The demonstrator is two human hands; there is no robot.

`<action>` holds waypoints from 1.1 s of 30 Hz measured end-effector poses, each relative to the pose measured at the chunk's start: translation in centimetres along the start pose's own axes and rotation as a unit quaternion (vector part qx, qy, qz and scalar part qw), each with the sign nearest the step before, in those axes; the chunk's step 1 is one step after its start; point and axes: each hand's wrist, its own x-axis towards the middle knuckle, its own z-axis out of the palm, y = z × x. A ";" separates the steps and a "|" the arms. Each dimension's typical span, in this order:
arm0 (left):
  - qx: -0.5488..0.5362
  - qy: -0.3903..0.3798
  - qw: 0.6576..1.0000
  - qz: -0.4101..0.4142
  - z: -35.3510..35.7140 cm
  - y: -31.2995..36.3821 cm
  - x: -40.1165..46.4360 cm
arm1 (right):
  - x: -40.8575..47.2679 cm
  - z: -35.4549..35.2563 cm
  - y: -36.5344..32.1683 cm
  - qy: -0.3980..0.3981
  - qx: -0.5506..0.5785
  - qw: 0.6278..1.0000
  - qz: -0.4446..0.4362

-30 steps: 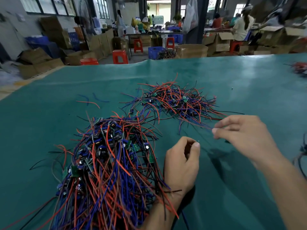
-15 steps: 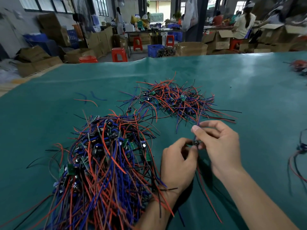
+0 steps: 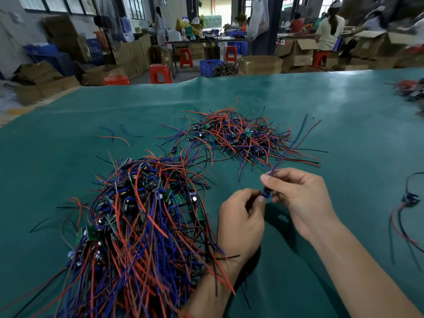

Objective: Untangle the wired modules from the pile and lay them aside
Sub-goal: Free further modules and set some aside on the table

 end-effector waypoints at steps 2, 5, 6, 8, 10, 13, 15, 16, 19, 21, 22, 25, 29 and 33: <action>0.009 -0.002 1.000 0.006 0.0 -0.1 0.0 | 0.0 0.0 0.0 0.010 -0.011 1.000 -0.010; 0.009 -0.003 1.000 0.000 -0.1 -0.1 0.0 | 0.4 -0.5 0.0 0.051 -0.086 0.993 -0.067; 0.015 -0.006 1.000 0.000 -0.1 -0.1 0.0 | 0.6 -0.8 -0.1 0.076 -0.107 0.987 -0.093; 0.022 -0.014 1.000 0.002 -0.1 0.1 0.0 | 1.1 -1.7 -0.2 0.131 -0.112 0.976 -0.134; 0.030 -0.026 0.999 0.009 -0.1 0.2 -0.1 | 1.4 -2.6 -0.7 0.179 -0.109 0.964 -0.164; 0.042 -0.035 0.998 0.018 -0.1 0.2 -0.2 | 1.7 -3.9 -1.3 0.251 -0.078 0.947 -0.186; 0.044 -0.028 0.998 0.025 -0.2 0.2 -0.3 | 1.9 -4.7 -1.8 0.313 -0.040 0.930 -0.191; 0.045 -0.020 0.998 0.026 -0.2 0.1 -0.2 | 2.0 -5.0 -1.9 0.345 -0.021 0.920 -0.187; 0.041 0.028 0.999 0.004 -0.2 -0.1 -0.1 | 1.6 -4.9 -1.5 0.400 -0.009 0.904 -0.154; 0.032 0.060 0.998 -0.017 -0.3 -0.1 0.0 | 1.0 -3.5 -0.6 0.341 -0.063 0.931 -0.112; 0.032 0.075 0.996 -0.020 -0.3 0.0 0.0 | 0.6 -2.6 -0.1 0.270 -0.097 0.954 -0.089; 0.038 0.085 0.996 0.001 -0.5 0.2 -0.1 | -1.0 0.1 1.1 0.039 -0.205 0.975 -0.073; 0.035 0.065 0.997 0.015 -0.4 0.0 0.0 | -1.4 0.7 1.6 -0.019 -0.232 0.962 -0.139; 0.011 -0.002 1.000 0.017 0.0 0.1 -0.2 | -0.4 -1.1 0.3 0.058 -0.201 0.956 -0.206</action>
